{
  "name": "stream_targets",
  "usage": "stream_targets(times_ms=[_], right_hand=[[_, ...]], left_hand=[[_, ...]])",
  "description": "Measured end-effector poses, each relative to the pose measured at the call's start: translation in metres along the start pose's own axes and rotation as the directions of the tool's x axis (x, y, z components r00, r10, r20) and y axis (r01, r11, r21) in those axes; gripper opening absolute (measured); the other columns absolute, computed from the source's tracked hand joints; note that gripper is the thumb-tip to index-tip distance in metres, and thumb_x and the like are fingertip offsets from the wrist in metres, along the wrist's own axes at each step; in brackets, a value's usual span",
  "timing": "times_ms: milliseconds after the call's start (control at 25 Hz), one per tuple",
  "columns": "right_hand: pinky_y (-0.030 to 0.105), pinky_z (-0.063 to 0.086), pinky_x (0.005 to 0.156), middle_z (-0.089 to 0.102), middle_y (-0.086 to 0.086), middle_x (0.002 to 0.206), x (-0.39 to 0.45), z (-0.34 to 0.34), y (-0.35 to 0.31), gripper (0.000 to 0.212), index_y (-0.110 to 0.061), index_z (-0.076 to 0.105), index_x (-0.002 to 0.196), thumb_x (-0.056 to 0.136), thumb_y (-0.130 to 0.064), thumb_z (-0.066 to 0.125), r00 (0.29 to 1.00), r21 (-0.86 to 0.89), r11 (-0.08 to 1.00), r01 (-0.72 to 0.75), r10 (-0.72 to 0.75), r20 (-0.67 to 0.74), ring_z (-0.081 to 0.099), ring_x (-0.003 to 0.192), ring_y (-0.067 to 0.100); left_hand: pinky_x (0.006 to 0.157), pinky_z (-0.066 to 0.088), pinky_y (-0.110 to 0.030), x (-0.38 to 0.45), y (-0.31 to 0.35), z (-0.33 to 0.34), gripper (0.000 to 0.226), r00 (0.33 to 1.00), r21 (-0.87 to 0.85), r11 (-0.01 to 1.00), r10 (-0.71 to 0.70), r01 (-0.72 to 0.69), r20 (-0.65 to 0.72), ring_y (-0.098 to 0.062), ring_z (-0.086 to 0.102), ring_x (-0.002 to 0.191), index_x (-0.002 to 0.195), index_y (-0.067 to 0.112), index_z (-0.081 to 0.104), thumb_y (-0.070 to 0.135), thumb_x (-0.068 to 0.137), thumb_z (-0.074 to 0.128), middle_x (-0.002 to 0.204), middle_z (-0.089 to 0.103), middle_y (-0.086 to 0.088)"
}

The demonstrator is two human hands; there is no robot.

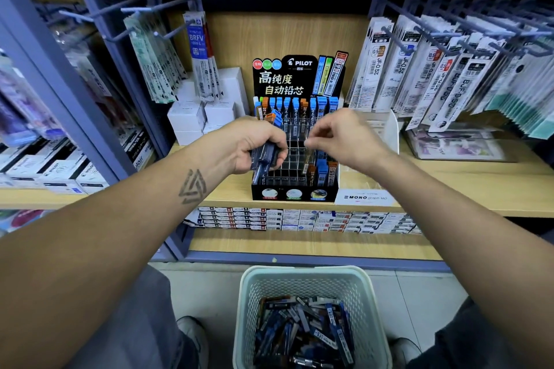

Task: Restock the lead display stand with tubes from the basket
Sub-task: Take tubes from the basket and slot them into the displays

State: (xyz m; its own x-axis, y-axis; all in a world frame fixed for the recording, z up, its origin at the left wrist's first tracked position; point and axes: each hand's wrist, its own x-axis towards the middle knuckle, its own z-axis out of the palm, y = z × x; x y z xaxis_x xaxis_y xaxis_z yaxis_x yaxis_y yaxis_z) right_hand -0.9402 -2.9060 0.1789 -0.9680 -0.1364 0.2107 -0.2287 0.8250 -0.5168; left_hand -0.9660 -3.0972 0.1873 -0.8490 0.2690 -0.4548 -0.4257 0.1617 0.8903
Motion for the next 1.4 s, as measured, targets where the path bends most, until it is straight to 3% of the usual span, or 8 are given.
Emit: stream_targets(times_ms=[400, 680, 760, 840, 960, 1040, 1200, 1400], right_hand=[[0.036, 0.057, 0.073, 0.074, 0.004, 0.092, 0.001, 0.042, -0.003, 0.021, -0.025, 0.078, 0.098, 0.089, -0.043, 0.07, 0.999, -0.336, 0.942, 0.012, 0.001, 0.04, 0.068, 0.082, 0.026], [0.034, 0.053, 0.065, 0.07, 0.008, 0.088, 0.002, 0.036, -0.003, 0.019, -0.019, 0.075, 0.091, 0.096, -0.03, 0.059, 1.0, -0.44, 0.898, -0.019, 0.023, 0.004, 0.065, 0.08, 0.031], [0.03, 0.049, 0.067, 0.07, 0.002, 0.084, 0.003, 0.029, -0.002, 0.016, -0.022, 0.077, 0.09, 0.095, -0.027, 0.062, 0.999, -0.312, 0.949, -0.047, 0.045, -0.011, 0.064, 0.079, 0.025], [0.027, 0.049, 0.068, 0.072, -0.002, 0.079, 0.002, 0.025, -0.004, 0.011, -0.021, 0.078, 0.09, 0.092, -0.018, 0.067, 0.992, 0.075, 0.989, -0.129, 0.129, 0.003, 0.065, 0.072, 0.017], [0.03, 0.056, 0.063, 0.076, 0.012, 0.083, -0.008, 0.022, -0.015, 0.019, -0.009, 0.066, 0.099, 0.087, 0.006, 0.066, 0.92, 0.687, 0.612, -0.392, 0.249, 0.303, 0.073, 0.073, 0.025], [0.033, 0.061, 0.069, 0.075, 0.023, 0.094, -0.015, 0.026, -0.02, 0.034, -0.003, 0.057, 0.112, 0.083, 0.011, 0.069, 0.862, 0.735, 0.457, -0.501, 0.187, 0.471, 0.074, 0.087, 0.035], [0.033, 0.061, 0.072, 0.073, 0.027, 0.096, -0.022, 0.036, -0.03, 0.039, -0.003, 0.055, 0.112, 0.079, 0.008, 0.075, 0.842, 0.756, 0.379, -0.533, 0.146, 0.519, 0.073, 0.084, 0.035], [0.026, 0.059, 0.061, 0.075, 0.022, 0.09, -0.027, 0.031, -0.024, 0.042, 0.001, 0.055, 0.122, 0.084, 0.011, 0.069, 0.773, 0.599, 0.553, -0.579, 0.139, 0.619, 0.074, 0.073, 0.027]], left_hand=[[0.049, 0.056, -0.028, 0.004, 0.001, 0.001, 0.015, 0.999, -0.011, 0.999, 0.031, -0.031, 0.02, -0.022, 0.06, 0.049, 0.086, 0.002, 0.055, -0.013, 0.083, 0.058, 0.062, 0.06, -0.017], [0.047, 0.055, -0.027, 0.003, 0.001, 0.004, 0.017, 0.999, -0.026, 0.999, 0.022, -0.02, 0.044, -0.021, 0.06, 0.047, 0.091, 0.002, 0.053, -0.013, 0.085, 0.056, 0.059, 0.06, -0.016], [0.049, 0.056, -0.026, 0.003, 0.0, 0.005, 0.015, 0.997, -0.049, 0.999, 0.004, 0.0, 0.071, -0.019, 0.06, 0.049, 0.089, 0.003, 0.054, -0.012, 0.087, 0.055, 0.059, 0.06, -0.014], [0.051, 0.055, -0.025, 0.003, -0.002, 0.007, 0.016, 0.995, -0.075, 0.997, -0.001, 0.008, 0.095, -0.017, 0.059, 0.05, 0.083, 0.004, 0.056, -0.01, 0.09, 0.053, 0.059, 0.06, -0.012], [0.049, 0.055, -0.023, 0.005, -0.003, 0.01, 0.018, 0.997, -0.192, 0.981, 0.023, -0.008, 0.076, -0.017, 0.059, 0.047, 0.081, 0.005, 0.056, -0.011, 0.089, 0.052, 0.062, 0.058, -0.013], [0.048, 0.055, -0.025, 0.008, -0.003, 0.011, 0.018, 0.998, -0.301, 0.953, 0.037, -0.018, 0.058, -0.018, 0.059, 0.049, 0.081, 0.004, 0.056, -0.012, 0.088, 0.053, 0.063, 0.057, -0.013], [0.051, 0.055, -0.027, 0.01, -0.002, 0.017, 0.017, 0.994, -0.384, 0.918, 0.108, -0.1, -0.002, -0.021, 0.057, 0.051, 0.081, 0.004, 0.056, -0.013, 0.086, 0.054, 0.066, 0.056, -0.016], [0.049, 0.054, -0.027, 0.009, 0.004, 0.009, 0.018, 0.981, -0.469, 0.862, 0.162, -0.191, -0.102, -0.018, 0.058, 0.05, 0.082, 0.004, 0.054, -0.013, 0.087, 0.053, 0.064, 0.056, -0.012]])
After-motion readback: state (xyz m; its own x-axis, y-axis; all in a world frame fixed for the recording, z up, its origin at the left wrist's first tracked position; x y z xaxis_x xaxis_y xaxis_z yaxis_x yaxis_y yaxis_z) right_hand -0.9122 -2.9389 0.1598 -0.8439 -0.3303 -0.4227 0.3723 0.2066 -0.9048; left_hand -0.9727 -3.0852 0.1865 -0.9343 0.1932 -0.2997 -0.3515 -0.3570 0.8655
